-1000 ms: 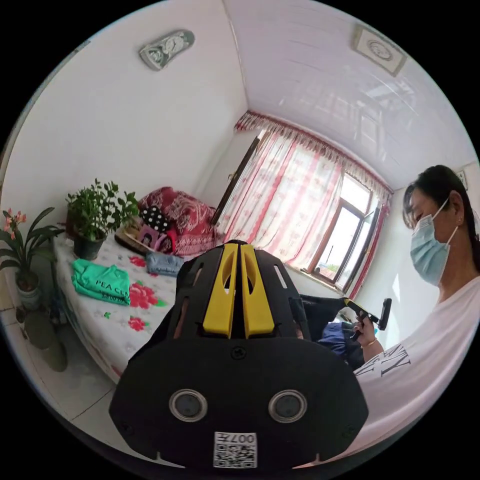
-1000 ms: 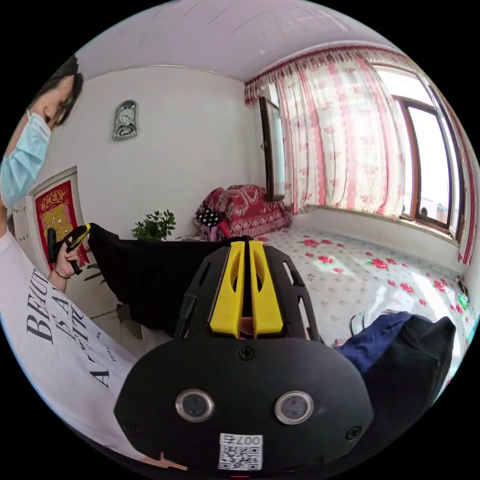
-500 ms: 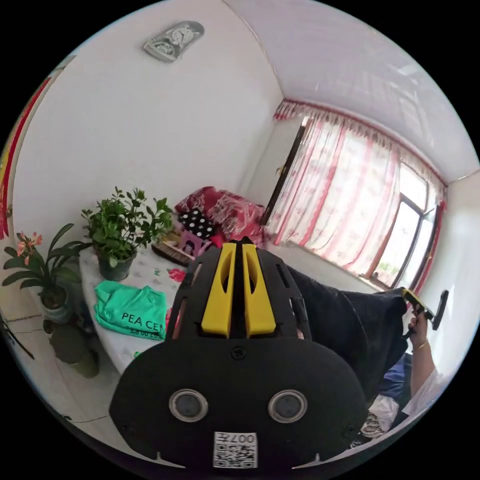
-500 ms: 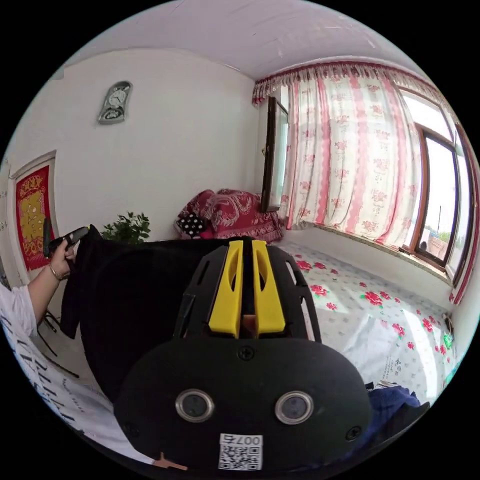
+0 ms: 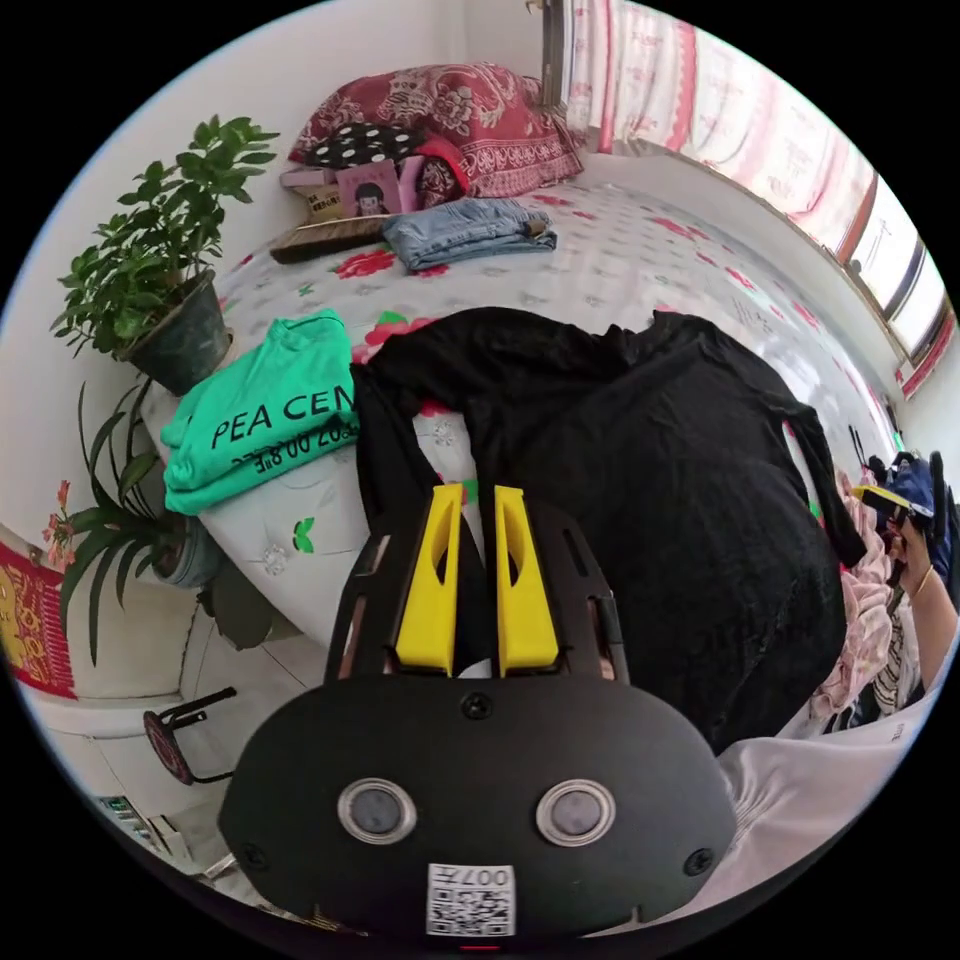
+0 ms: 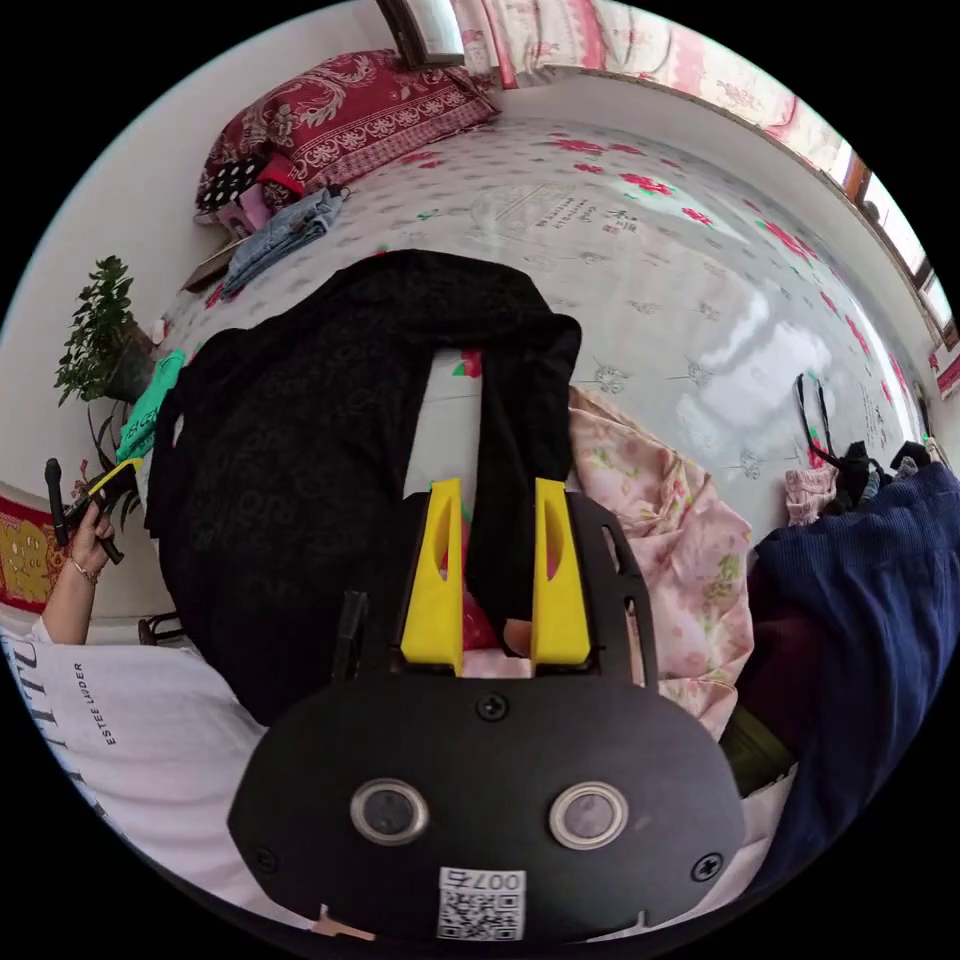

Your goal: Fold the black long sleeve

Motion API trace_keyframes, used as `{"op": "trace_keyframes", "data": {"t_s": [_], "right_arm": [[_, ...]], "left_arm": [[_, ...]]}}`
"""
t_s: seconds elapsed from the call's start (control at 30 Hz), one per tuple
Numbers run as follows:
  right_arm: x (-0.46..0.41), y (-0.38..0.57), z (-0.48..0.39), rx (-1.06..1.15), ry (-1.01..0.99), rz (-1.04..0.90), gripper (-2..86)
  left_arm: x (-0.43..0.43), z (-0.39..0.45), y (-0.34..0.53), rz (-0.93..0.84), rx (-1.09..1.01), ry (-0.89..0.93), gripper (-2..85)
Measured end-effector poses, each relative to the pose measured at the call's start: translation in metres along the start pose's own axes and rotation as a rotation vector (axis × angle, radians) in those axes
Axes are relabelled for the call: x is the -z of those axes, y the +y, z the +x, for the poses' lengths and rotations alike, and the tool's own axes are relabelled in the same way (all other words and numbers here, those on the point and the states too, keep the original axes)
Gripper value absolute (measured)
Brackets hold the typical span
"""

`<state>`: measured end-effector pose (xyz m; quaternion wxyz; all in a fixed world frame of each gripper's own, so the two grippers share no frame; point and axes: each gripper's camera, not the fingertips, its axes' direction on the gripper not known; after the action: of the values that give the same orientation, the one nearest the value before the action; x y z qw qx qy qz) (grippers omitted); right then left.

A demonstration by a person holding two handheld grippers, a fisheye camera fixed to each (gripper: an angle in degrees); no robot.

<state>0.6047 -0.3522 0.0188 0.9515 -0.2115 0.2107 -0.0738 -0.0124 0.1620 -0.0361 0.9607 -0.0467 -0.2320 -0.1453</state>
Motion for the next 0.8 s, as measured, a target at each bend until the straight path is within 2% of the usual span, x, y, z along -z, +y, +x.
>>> {"op": "trace_keyframes", "data": {"t_s": [0.27,0.37,0.47,0.53,0.57,0.67,0.73,0.8], "right_arm": [[-0.127,-0.061,0.011,0.009,0.019,-0.215,4.9],[-0.129,-0.077,0.009,0.055,0.054,-0.209,1.9],[-0.108,-0.098,0.024,0.111,0.107,-0.152,0.5],[-0.084,-0.114,0.044,0.11,0.189,-0.097,0.3],[-0.069,-0.126,0.066,0.074,0.287,-0.077,0.3],[-0.031,-0.146,0.141,-0.176,0.428,-0.016,1.1],[-0.018,-0.145,0.17,-0.271,0.378,-0.001,2.1],[-0.009,-0.133,0.172,-0.296,0.343,0.063,3.2]], "left_arm": [[-0.08,0.031,-0.134,0.061,-0.129,0.066,7.6],[-0.107,0.049,-0.184,0.115,-0.247,0.175,11.5],[-0.157,0.084,-0.22,0.005,-0.39,0.207,12.6],[-0.203,0.107,-0.238,-0.118,-0.46,0.143,7.8],[-0.204,0.107,-0.244,-0.078,-0.459,0.161,6.2],[-0.206,0.088,-0.301,-0.06,-0.264,0.083,2.9],[-0.184,0.054,-0.331,0.026,-0.052,0.145,3.0],[-0.162,0.037,-0.331,0.105,0.046,0.144,3.3]]}}
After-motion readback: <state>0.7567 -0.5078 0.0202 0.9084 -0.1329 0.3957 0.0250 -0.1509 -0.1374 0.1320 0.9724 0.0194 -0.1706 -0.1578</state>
